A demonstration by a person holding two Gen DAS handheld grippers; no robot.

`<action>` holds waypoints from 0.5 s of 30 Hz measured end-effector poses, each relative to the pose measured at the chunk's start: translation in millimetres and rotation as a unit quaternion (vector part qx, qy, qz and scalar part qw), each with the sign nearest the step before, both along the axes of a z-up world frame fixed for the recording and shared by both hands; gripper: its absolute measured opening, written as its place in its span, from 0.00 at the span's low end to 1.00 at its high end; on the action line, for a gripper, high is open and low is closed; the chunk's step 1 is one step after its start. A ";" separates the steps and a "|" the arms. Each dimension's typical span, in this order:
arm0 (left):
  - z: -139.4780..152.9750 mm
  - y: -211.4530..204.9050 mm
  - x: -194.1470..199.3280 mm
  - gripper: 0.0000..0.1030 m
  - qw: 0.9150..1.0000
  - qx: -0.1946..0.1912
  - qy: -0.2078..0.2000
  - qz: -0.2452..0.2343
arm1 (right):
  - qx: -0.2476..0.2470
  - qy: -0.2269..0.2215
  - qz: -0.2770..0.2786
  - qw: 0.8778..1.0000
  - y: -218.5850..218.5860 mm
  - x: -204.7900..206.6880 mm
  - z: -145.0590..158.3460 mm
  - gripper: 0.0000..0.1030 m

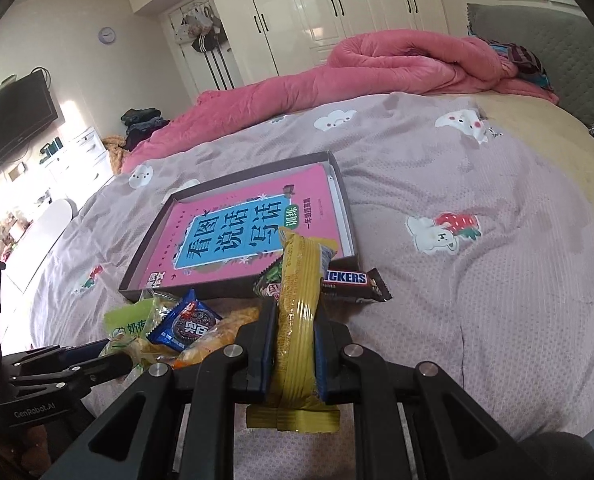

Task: Organize snacks
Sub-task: 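Carry the yellow wafer bar and wrapped cake into the grey tray with both grippers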

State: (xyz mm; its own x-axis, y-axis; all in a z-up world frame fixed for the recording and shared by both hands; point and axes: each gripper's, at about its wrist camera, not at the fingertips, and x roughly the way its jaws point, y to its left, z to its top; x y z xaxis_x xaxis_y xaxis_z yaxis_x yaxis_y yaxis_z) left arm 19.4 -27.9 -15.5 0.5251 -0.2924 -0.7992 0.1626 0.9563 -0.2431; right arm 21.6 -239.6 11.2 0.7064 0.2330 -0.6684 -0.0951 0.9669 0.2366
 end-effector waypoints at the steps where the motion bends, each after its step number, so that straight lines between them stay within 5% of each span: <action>1: 0.4 -0.4 0.0 0.41 1.000 0.001 -0.002 0.000 | 0.000 -0.001 0.000 1.000 -0.1 0.8 -0.1 0.16; 15: 3.8 1.5 5.2 0.41 1.000 0.008 -0.016 0.020 | 0.005 -0.018 0.015 1.000 2.3 17.2 3.5 0.16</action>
State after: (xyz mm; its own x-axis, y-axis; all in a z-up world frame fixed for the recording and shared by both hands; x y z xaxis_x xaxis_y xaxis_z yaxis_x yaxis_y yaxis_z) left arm 24.6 -26.4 -11.7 0.5619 -0.2572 -0.7862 0.1315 0.9661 -0.2220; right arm 38.7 -237.3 14.7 0.7225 0.2611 -0.6402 -0.1331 0.9612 0.2418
